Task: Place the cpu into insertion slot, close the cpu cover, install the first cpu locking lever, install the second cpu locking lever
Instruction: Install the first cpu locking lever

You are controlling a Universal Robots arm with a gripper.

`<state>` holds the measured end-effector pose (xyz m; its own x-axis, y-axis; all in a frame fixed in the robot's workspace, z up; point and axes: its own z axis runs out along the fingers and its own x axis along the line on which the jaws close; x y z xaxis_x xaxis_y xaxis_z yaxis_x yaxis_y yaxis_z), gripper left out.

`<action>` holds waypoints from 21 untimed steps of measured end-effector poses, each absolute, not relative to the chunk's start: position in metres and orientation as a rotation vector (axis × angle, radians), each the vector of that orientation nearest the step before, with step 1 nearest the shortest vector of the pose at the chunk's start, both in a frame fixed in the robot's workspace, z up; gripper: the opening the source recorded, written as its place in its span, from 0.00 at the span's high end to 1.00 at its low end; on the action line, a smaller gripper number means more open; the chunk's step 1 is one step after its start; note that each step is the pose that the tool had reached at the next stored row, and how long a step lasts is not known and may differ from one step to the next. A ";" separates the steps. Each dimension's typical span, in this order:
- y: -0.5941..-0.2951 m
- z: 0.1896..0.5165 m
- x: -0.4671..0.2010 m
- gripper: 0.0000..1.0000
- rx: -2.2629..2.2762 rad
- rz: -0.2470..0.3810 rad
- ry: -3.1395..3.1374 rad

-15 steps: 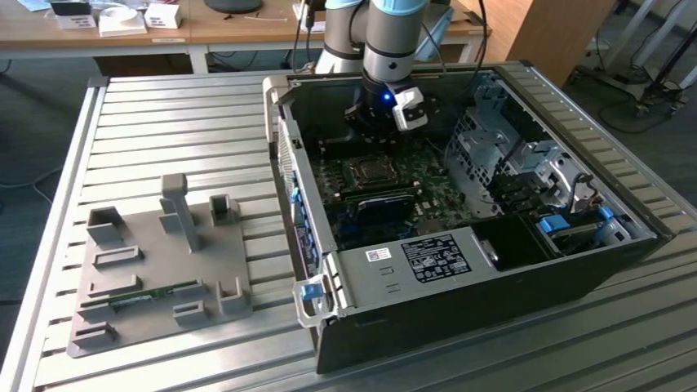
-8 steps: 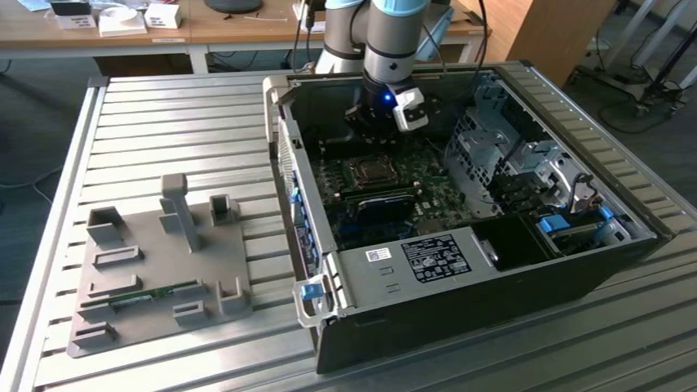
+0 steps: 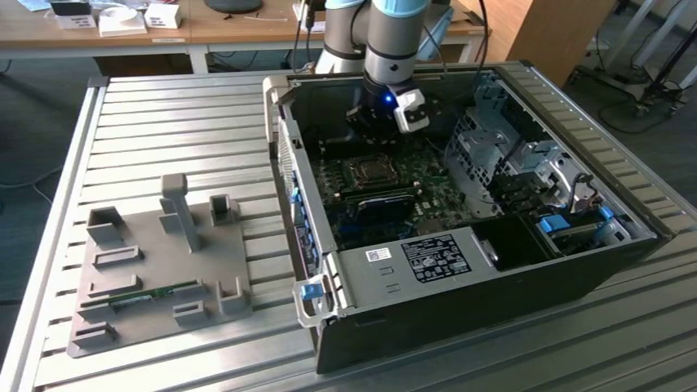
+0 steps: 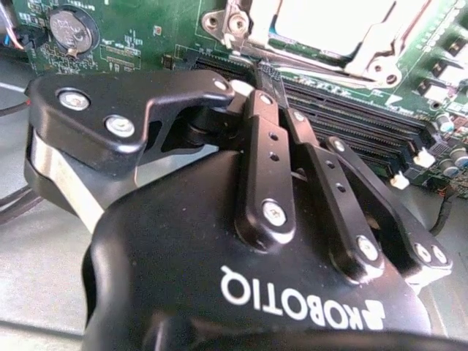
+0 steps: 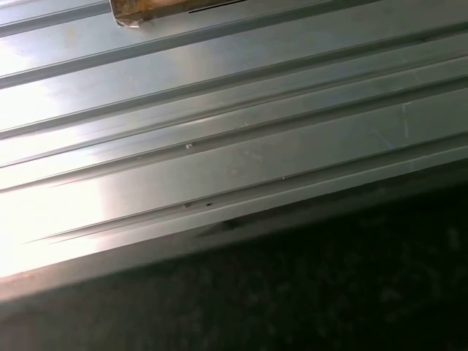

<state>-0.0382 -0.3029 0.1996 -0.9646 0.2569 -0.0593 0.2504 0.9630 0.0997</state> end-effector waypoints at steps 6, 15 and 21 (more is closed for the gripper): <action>-0.305 0.199 -0.038 0.89 0.393 0.139 3.039; -0.305 0.205 -0.038 0.89 0.400 0.143 3.038; -0.305 0.210 -0.038 0.89 0.411 0.161 3.037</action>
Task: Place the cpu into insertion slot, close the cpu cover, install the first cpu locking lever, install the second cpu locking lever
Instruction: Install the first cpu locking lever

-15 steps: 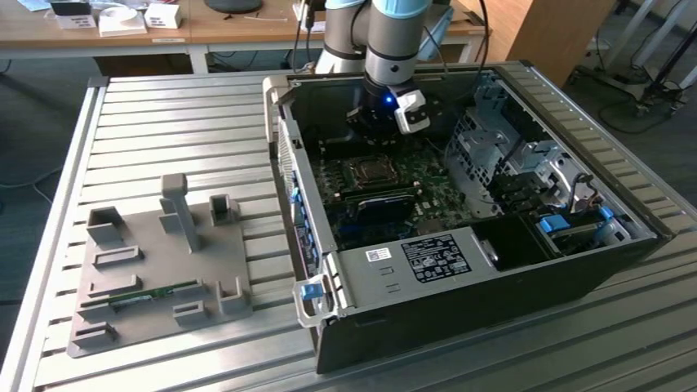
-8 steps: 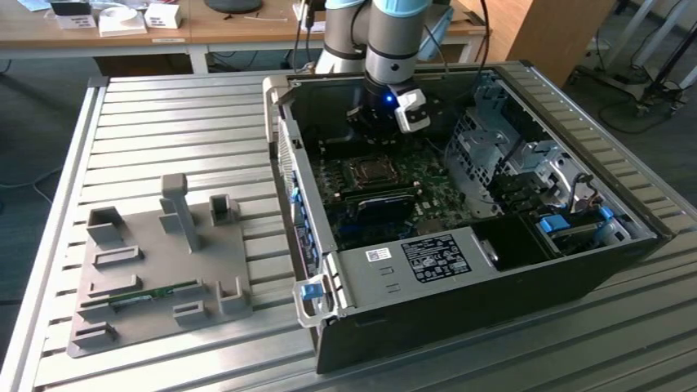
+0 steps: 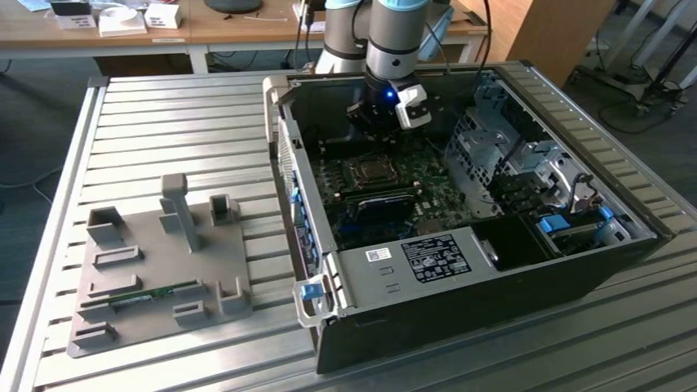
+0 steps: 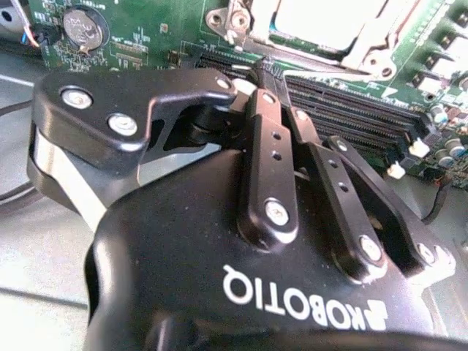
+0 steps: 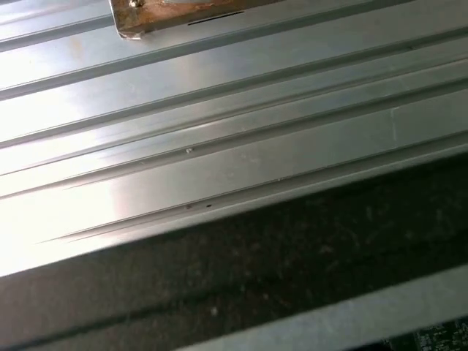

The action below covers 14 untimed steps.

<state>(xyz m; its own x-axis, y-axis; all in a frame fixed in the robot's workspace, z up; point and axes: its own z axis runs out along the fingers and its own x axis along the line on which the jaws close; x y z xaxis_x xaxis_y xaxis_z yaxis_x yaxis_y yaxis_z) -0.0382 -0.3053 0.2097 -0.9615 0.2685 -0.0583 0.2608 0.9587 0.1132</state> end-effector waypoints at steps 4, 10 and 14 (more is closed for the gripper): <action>-0.305 0.210 -0.038 0.89 0.416 0.200 3.037; -0.306 0.210 -0.038 0.89 0.419 0.237 3.037; -0.306 0.210 -0.038 0.89 0.419 0.236 3.037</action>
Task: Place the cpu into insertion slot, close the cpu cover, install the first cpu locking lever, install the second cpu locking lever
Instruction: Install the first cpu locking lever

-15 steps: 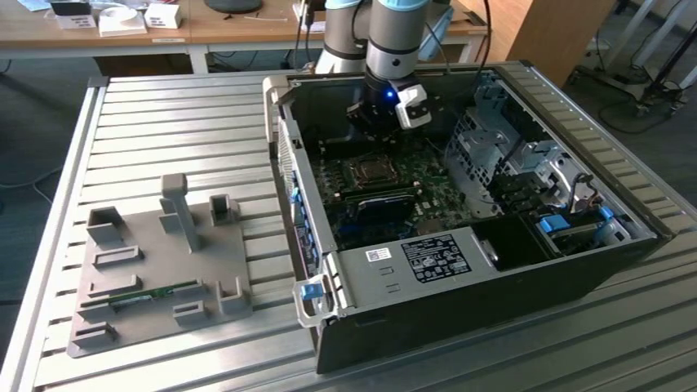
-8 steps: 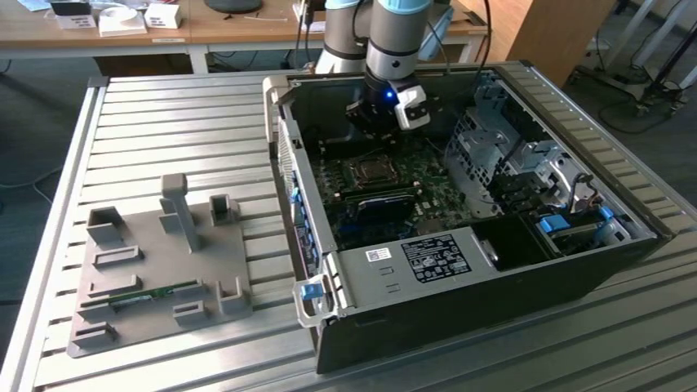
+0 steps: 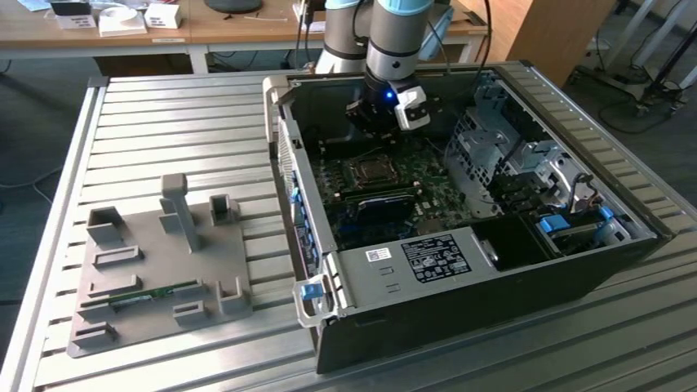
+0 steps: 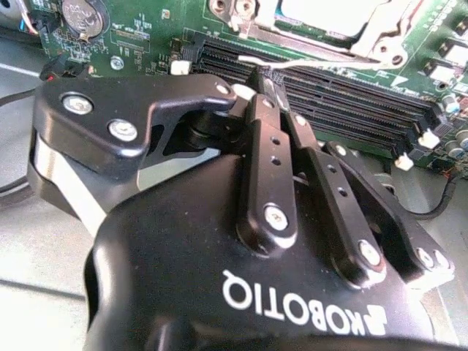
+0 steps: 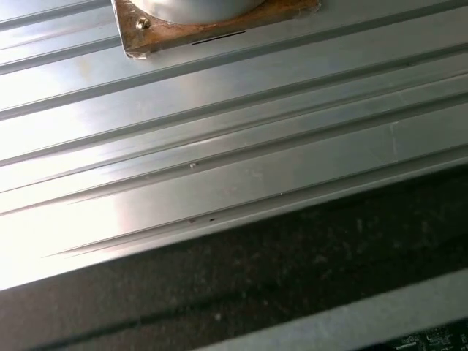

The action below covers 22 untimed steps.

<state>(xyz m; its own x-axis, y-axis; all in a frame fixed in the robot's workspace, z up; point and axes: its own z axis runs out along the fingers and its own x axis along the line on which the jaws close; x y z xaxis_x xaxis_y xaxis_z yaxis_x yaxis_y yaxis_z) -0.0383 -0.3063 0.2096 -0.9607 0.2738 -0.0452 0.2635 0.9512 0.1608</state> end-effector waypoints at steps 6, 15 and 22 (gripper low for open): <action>-0.306 0.213 -0.038 0.89 0.419 0.237 3.037; -0.306 0.233 -0.038 0.89 0.419 0.247 3.037; -0.306 0.238 -0.039 0.89 0.420 0.261 3.037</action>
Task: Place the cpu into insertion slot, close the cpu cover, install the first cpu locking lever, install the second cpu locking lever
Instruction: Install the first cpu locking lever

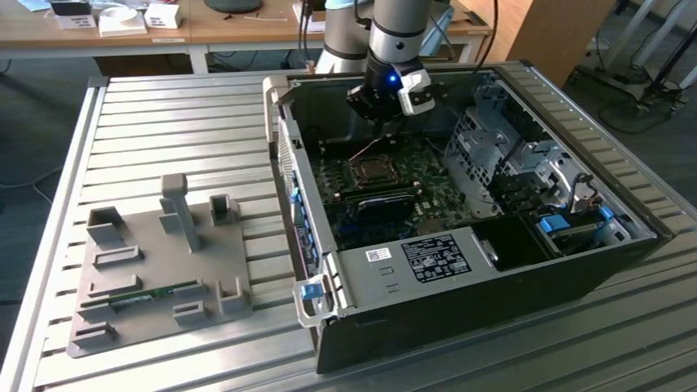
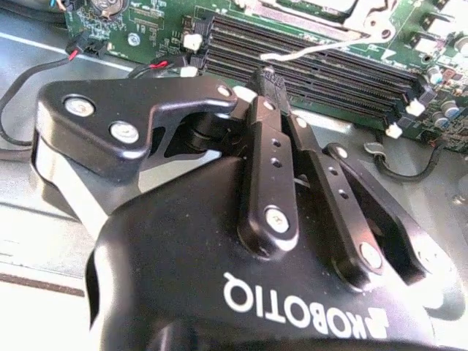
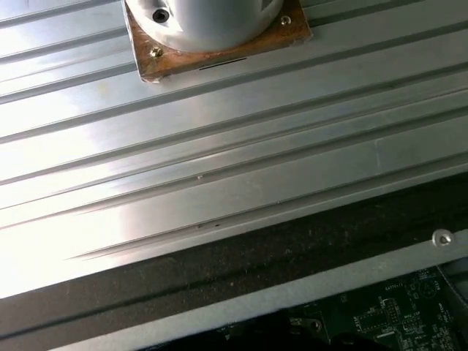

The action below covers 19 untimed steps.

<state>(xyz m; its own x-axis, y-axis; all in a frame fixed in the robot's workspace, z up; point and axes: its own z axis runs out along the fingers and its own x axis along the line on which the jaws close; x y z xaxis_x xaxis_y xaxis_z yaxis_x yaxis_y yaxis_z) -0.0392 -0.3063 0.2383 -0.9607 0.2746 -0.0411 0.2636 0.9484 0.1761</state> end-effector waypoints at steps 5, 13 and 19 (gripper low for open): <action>-0.312 0.238 -0.044 0.89 0.418 0.261 3.029; -0.319 0.237 -0.047 0.89 0.415 0.264 3.020; -0.320 0.234 -0.051 0.89 0.413 0.277 3.010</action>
